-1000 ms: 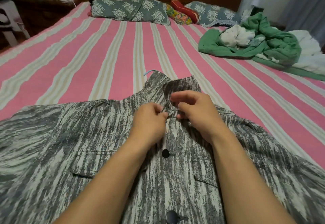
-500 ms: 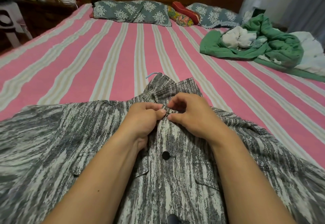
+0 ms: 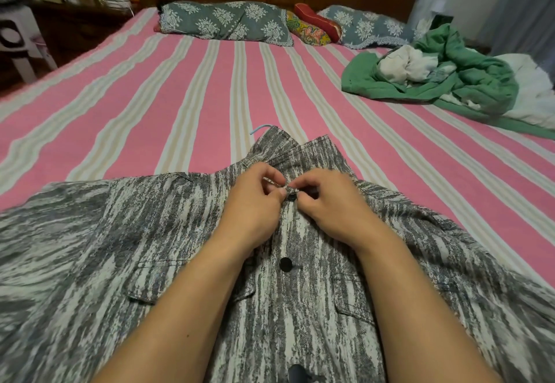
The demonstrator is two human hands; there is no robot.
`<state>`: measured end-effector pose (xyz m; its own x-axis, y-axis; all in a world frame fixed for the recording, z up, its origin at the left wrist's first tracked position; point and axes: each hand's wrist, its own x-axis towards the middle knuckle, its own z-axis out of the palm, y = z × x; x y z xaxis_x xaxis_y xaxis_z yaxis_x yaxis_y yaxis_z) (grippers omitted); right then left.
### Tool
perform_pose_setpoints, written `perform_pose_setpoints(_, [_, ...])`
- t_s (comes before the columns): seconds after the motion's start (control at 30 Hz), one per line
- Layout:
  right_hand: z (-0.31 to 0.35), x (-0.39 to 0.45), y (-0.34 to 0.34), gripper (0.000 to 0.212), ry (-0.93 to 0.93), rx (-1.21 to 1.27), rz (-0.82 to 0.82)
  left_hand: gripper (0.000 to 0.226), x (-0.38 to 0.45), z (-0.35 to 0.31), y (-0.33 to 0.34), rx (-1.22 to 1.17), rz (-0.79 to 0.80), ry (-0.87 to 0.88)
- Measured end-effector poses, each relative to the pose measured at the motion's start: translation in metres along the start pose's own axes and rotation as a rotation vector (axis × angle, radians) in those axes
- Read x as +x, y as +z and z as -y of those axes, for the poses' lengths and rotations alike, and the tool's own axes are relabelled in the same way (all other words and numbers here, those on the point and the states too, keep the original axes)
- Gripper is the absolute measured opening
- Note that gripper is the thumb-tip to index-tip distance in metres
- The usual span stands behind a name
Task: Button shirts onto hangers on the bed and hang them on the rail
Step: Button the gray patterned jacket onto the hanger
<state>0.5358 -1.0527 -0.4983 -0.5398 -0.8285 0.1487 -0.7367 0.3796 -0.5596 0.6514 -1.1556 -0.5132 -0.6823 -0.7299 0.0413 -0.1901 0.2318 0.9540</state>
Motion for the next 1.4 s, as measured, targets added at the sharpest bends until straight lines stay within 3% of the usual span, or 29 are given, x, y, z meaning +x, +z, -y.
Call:
perform_pose_setpoints(0.27, [-0.005,0.001,0.0,0.016,-0.03,0.089,-0.045,0.015,0.002,0.002,-0.002,-0.051,0.021,-0.103])
perform_pose_setpoints(0.63, [-0.01,0.0,0.001,0.016,0.024,0.223,-0.078,0.016,-0.002,-0.001,0.0,-0.076,0.06,-0.07])
perform_pose_setpoints(0.87, [-0.006,-0.002,-0.008,0.01,0.058,0.339,0.085,0.03,0.001,0.0,-0.003,-0.16,0.003,-0.204])
perform_pose_setpoints(1.0, [0.006,-0.003,-0.014,0.015,0.065,0.179,0.206,0.041,0.004,0.001,-0.009,-0.233,0.028,-0.292])
perform_pose_setpoints(1.1, [0.019,-0.002,-0.01,0.022,0.066,0.015,0.179,0.042,0.005,0.001,-0.01,-0.259,0.026,-0.328])
perform_pose_setpoints(1.23, [0.024,0.001,-0.004,0.014,0.05,-0.107,0.131,0.035,0.003,0.0,-0.005,-0.11,-0.081,-0.229])
perform_pose_setpoints(1.4, [0.019,-0.004,0.008,0.014,0.079,-0.058,0.023,0.018,-0.004,0.002,0.002,0.402,-0.173,0.066])
